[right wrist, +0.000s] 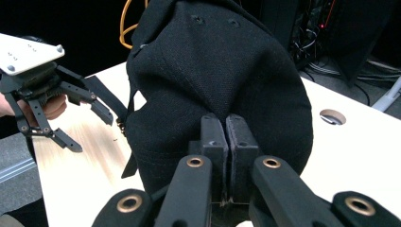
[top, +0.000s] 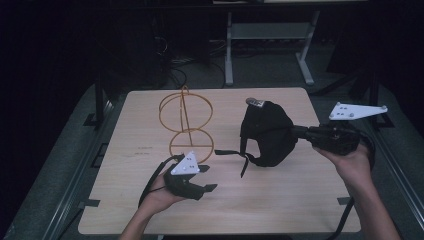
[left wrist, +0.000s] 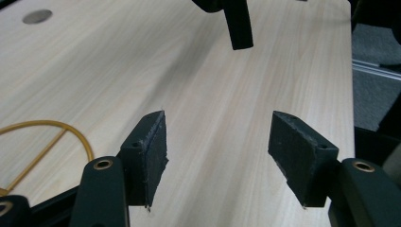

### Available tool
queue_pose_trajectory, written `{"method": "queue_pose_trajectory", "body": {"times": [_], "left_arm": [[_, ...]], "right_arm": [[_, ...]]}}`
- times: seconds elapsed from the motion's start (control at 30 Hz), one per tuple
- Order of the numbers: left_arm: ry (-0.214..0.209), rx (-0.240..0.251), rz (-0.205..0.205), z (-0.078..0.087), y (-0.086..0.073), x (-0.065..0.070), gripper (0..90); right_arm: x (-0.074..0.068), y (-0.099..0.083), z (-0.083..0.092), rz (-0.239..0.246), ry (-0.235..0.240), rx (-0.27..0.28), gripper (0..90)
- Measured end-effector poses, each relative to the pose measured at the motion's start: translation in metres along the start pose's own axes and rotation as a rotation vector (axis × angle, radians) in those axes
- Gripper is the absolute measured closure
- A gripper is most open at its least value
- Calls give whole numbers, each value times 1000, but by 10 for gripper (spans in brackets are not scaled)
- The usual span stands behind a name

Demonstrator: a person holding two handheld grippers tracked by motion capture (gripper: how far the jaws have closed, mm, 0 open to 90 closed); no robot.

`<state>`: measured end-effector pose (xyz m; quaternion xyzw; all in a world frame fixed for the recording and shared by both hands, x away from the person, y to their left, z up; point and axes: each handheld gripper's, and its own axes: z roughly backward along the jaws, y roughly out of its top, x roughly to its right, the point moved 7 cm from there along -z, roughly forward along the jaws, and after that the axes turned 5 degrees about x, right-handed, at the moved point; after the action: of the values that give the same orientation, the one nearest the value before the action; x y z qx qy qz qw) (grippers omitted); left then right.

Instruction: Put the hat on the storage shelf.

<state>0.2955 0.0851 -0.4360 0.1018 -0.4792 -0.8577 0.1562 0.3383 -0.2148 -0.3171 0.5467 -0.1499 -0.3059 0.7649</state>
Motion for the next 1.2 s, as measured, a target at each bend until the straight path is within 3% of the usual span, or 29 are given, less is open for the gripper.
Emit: {"method": "queue_pose_trajectory", "body": {"times": [0.33, 1.2], "left_arm": [[7, -17, 5, -4, -7, -2, 365], [-15, -14, 32, -7, -13, -9, 357]], "right_arm": [[1, 25, -12, 15, 15, 3, 880], [-19, 106, -67, 88, 109, 22, 880]]}}
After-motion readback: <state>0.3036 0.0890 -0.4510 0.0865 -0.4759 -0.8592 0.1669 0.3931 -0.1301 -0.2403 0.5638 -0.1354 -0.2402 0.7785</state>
